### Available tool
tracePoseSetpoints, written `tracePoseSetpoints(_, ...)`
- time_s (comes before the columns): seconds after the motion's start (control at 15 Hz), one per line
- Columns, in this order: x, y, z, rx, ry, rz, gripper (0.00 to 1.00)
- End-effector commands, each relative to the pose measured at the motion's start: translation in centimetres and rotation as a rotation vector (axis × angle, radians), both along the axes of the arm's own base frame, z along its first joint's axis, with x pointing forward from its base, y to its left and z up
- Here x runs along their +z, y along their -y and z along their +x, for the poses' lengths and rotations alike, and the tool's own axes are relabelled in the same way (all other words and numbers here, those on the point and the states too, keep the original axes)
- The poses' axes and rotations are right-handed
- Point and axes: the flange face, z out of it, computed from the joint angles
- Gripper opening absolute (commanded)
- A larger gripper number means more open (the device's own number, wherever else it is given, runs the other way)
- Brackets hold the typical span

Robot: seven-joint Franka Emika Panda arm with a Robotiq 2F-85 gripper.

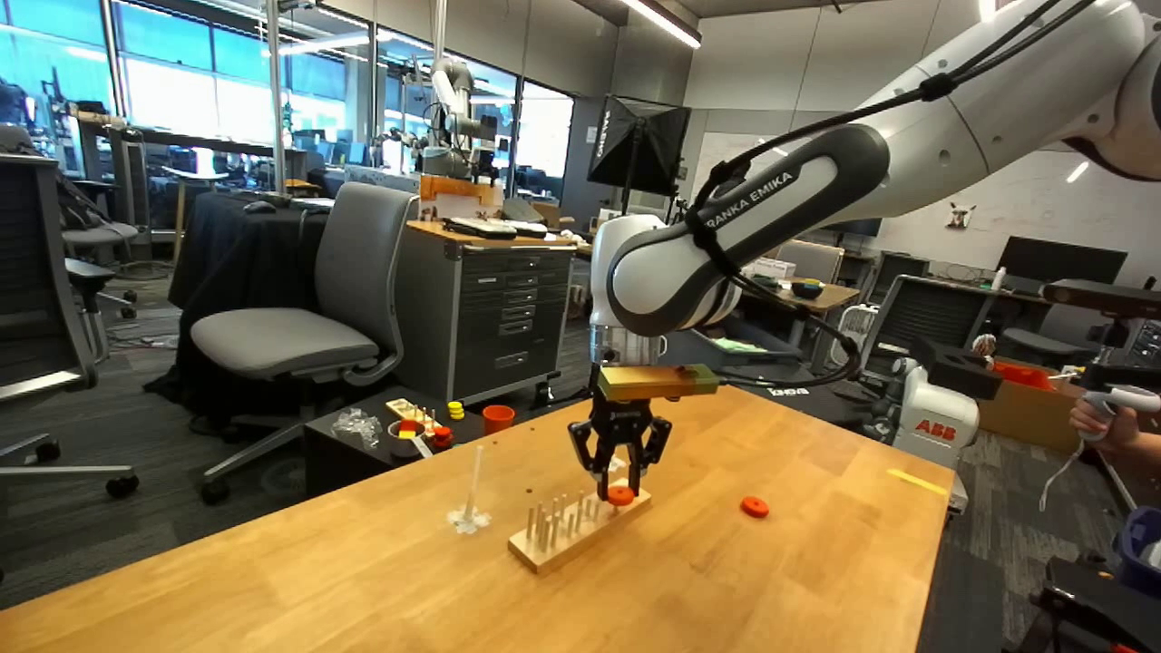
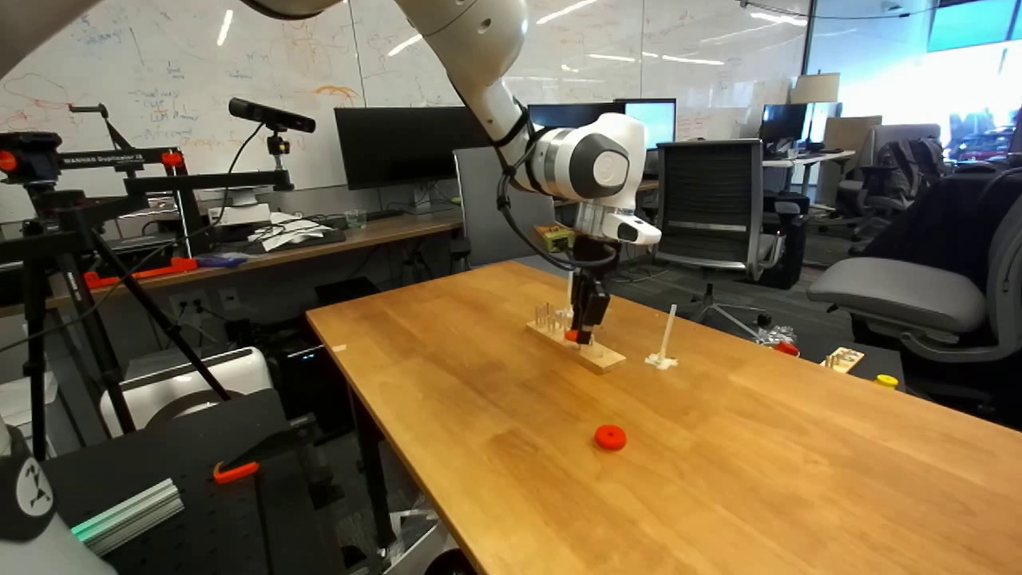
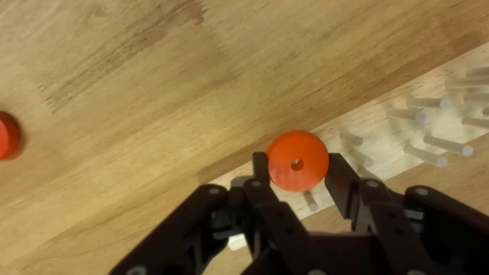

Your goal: Pick up an orange disk and place it on a rod on the wooden base

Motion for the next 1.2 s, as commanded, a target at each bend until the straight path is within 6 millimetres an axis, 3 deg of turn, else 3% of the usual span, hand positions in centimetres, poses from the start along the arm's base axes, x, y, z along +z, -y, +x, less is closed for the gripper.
tracePoseSetpoints(0.0, 0.21, -0.37, 1.00, -0.015, -0.001, -0.004, 0.18)
tracePoseSetpoints(1.13, -0.77, -0.29, 1.87, -0.028, -0.026, -0.013, 0.18)
